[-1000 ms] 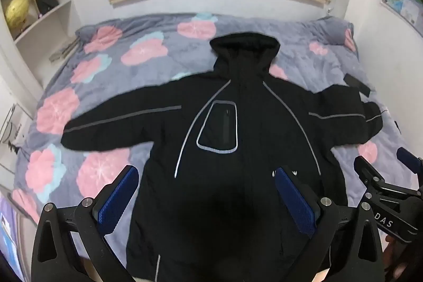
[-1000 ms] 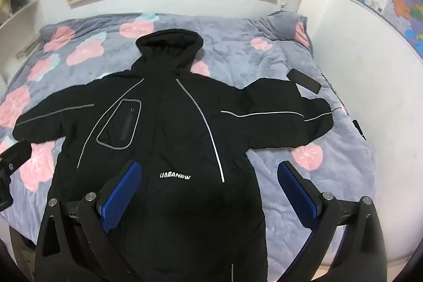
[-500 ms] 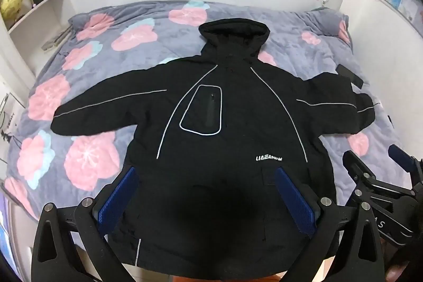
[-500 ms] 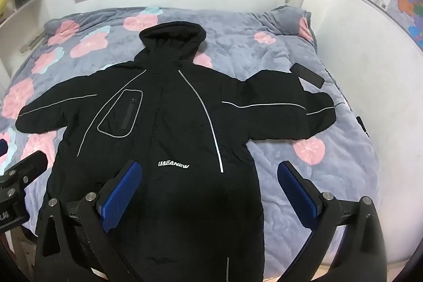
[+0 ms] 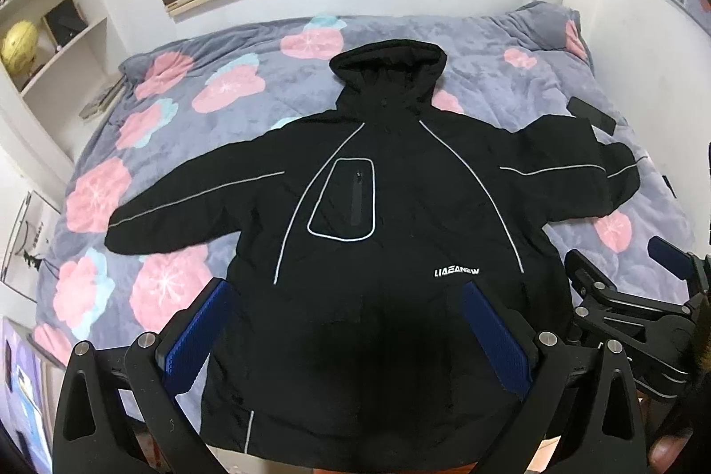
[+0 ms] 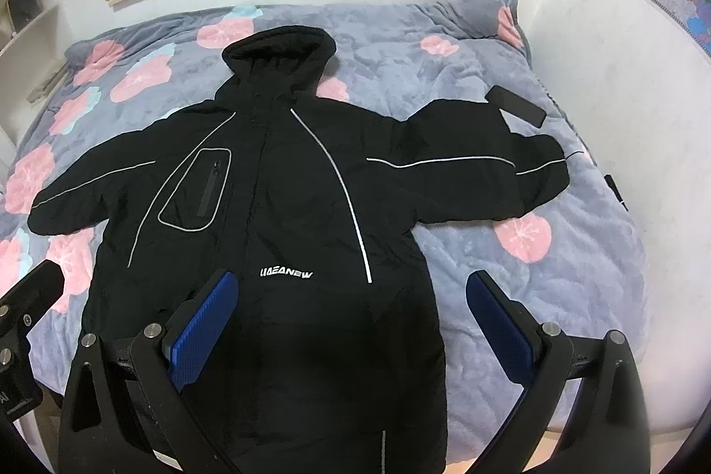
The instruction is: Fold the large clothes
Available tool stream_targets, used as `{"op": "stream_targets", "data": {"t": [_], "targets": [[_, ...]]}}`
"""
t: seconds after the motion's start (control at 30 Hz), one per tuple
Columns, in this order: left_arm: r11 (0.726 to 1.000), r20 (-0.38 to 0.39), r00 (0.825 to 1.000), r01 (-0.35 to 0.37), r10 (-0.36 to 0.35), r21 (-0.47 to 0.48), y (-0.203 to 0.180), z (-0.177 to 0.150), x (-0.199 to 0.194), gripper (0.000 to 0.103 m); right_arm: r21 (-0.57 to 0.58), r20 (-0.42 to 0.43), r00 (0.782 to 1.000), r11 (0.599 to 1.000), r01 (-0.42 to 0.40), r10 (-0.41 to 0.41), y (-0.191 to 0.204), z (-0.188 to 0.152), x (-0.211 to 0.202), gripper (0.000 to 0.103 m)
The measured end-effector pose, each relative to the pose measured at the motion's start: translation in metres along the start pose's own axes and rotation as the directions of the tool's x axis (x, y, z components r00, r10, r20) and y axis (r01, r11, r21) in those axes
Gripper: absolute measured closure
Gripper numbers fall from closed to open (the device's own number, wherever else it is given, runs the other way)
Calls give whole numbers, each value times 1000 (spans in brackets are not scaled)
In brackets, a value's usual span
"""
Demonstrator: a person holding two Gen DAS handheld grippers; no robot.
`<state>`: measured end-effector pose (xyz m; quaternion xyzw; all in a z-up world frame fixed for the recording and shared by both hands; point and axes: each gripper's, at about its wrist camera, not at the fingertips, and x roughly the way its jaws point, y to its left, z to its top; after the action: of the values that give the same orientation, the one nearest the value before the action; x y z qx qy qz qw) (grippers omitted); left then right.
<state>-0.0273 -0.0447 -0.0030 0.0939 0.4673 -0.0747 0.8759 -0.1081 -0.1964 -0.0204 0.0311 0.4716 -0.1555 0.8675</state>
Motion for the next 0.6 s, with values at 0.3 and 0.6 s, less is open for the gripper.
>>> {"op": "stream_targets", "data": {"t": [0.3,0.6], "targets": [[1000,18,1000,-15,15,6,-4,4,-2,0,-11,-19,1000,1000,-14,14,4,0,8,0],[1000,18,1000,-21,21,7,-4,5,-1,0,21,-31,999,999,-39,40,3,3,11,0]]}}
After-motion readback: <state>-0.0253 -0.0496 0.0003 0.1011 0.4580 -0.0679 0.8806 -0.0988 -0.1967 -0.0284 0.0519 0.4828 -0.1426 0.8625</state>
